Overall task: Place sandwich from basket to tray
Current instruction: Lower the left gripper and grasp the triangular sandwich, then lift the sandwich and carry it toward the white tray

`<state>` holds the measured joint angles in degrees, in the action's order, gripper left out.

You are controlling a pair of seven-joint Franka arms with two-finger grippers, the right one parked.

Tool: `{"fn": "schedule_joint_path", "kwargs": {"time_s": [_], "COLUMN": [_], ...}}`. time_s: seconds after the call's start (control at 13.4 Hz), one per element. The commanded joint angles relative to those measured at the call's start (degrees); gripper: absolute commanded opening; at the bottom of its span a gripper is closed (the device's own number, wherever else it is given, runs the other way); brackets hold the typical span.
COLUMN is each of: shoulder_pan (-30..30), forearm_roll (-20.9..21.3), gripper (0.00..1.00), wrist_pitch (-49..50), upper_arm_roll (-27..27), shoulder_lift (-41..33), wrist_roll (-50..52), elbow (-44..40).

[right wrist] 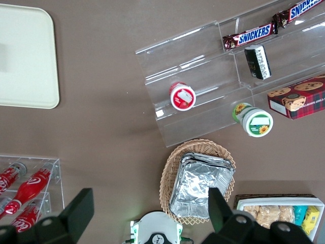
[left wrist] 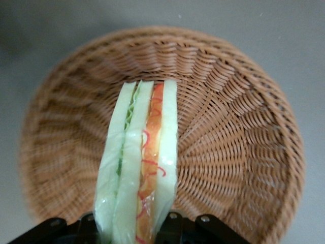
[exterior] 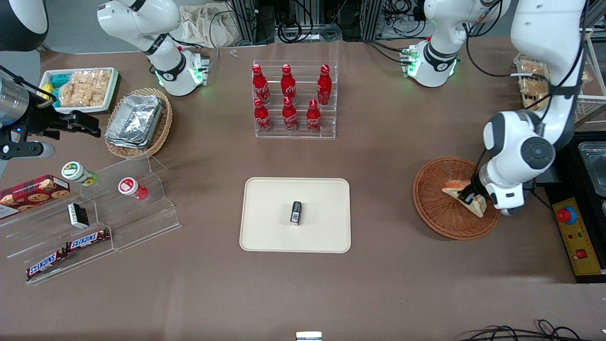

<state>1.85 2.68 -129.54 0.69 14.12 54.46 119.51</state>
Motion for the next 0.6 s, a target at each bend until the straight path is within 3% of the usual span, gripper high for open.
{"fn": "schedule_joint_path", "kwargs": {"time_s": [0.0, 0.15, 0.52], "shoulder_pan": [0.7, 0.8, 0.8], "forearm_roll": [-0.1, -0.3, -2.2], "gripper": [0.0, 0.0, 0.0], "wrist_pitch": [15.4, 21.2, 21.4], "upper_arm_roll": [-2.3, -5.7, -15.4], "shoulder_lift": [-4.0, -4.0, -3.1], "wrist_roll": [-3.1, -8.2, -19.1], "elbow": [-8.8, -12.6, -14.6]}}
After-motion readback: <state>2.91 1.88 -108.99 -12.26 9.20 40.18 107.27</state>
